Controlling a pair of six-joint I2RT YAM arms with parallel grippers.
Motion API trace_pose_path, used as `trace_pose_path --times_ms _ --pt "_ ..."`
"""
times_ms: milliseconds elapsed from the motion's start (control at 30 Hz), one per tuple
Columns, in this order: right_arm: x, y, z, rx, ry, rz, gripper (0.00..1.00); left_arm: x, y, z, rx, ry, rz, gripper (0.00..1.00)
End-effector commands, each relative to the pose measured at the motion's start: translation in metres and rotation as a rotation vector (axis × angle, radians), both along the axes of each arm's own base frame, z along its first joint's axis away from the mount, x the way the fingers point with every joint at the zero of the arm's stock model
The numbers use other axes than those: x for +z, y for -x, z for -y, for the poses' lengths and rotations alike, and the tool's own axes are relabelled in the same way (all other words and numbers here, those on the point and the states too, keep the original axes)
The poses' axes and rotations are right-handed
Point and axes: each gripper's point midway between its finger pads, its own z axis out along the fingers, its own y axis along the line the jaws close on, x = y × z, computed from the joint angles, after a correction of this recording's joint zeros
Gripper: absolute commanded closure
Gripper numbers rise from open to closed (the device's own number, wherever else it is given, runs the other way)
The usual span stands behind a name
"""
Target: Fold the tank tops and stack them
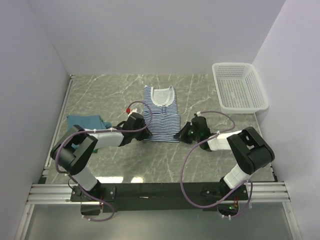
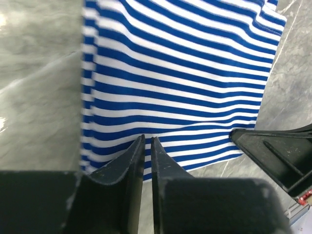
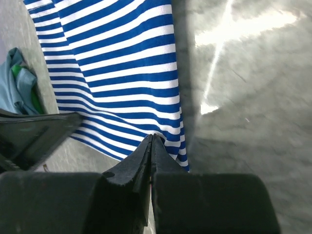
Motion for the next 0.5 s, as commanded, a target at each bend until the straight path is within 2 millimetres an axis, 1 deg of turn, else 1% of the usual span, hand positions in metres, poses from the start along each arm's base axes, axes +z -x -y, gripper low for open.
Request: trace_pose_path --times_ms 0,33,67,100,133,167,200,233,267,300,333,367,400,433,467 --pt "-0.027 0.026 0.03 -0.011 0.126 -0.086 0.96 0.025 -0.002 -0.007 -0.009 -0.002 0.054 0.83" --pt "-0.022 0.025 0.029 -0.005 0.13 -0.074 0.96 0.031 -0.004 -0.009 -0.004 -0.003 0.064 0.83" --pt "-0.013 0.022 0.028 -0.004 0.124 -0.047 0.96 0.038 -0.003 -0.012 -0.004 -0.005 0.073 0.82" --pt "-0.012 0.025 0.031 0.004 0.142 -0.052 0.96 0.042 -0.004 -0.014 -0.001 -0.008 0.082 0.81" --pt "-0.005 0.022 0.031 0.001 0.144 -0.037 0.96 0.044 -0.004 -0.017 0.004 -0.014 0.084 0.81" --pt "0.005 0.02 0.03 0.002 0.135 -0.012 0.95 0.051 -0.004 -0.018 0.005 -0.007 0.096 0.81" --pt "0.009 0.021 0.031 0.011 0.144 -0.008 0.95 0.051 -0.002 -0.02 0.003 -0.011 0.093 0.81" --pt "0.019 0.018 0.029 0.017 0.136 0.015 0.94 0.053 -0.001 -0.021 0.002 -0.009 0.097 0.81" --pt "0.031 0.016 0.029 0.013 0.129 0.046 0.93 0.06 0.001 -0.021 -0.002 0.005 0.108 0.8" --pt "0.035 0.018 0.032 0.015 0.141 0.043 0.91 0.058 0.005 -0.023 -0.001 0.004 0.1 0.79" --pt "0.042 0.017 0.033 0.012 0.15 0.062 0.85 0.066 0.009 -0.023 -0.007 0.021 0.116 0.75" --pt "0.048 0.02 0.038 0.007 0.167 0.072 0.82 0.066 0.013 -0.024 -0.006 0.028 0.115 0.66" --pt "0.05 0.022 0.042 0.0 0.181 0.076 0.79 0.057 0.021 -0.029 -0.001 0.028 0.095 0.63" --pt "0.05 0.024 0.046 -0.009 0.198 0.076 0.75 0.061 0.024 -0.031 0.005 0.036 0.104 0.59" --pt "0.053 0.025 0.051 -0.02 0.209 0.089 0.68 0.059 0.027 -0.034 0.008 0.036 0.102 0.56"
